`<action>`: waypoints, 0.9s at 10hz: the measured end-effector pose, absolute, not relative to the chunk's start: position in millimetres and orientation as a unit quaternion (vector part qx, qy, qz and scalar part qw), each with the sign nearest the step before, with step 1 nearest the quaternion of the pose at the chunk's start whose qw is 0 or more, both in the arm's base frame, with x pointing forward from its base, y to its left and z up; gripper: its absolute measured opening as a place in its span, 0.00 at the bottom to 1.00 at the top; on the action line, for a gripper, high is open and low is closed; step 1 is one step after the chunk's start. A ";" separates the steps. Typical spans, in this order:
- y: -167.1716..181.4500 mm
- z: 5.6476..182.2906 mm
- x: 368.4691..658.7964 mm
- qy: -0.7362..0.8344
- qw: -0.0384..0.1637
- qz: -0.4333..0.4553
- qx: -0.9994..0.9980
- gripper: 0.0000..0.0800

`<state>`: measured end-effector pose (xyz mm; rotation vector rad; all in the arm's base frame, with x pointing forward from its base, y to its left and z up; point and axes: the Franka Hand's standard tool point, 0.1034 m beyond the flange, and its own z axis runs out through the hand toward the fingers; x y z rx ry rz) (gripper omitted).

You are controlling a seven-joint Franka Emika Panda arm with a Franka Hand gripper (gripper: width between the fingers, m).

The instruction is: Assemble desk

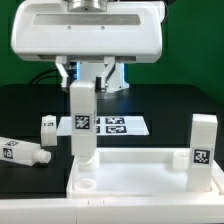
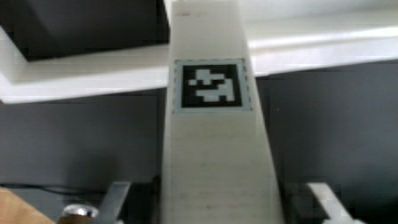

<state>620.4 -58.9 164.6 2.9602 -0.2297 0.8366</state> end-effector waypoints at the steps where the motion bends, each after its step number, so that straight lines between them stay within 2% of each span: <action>1: -61.1 161.5 623.7 -0.075 0.031 0.273 0.959 0.36; 5: -56.1 143.9 620.6 -0.073 0.036 0.268 0.960 0.36; 9: -48.9 141.4 622.6 -0.066 0.037 0.272 0.959 0.36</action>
Offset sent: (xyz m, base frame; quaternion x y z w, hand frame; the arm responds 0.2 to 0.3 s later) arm -0.0024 0.0125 -0.0098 0.0006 0.0065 0.0273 0.9996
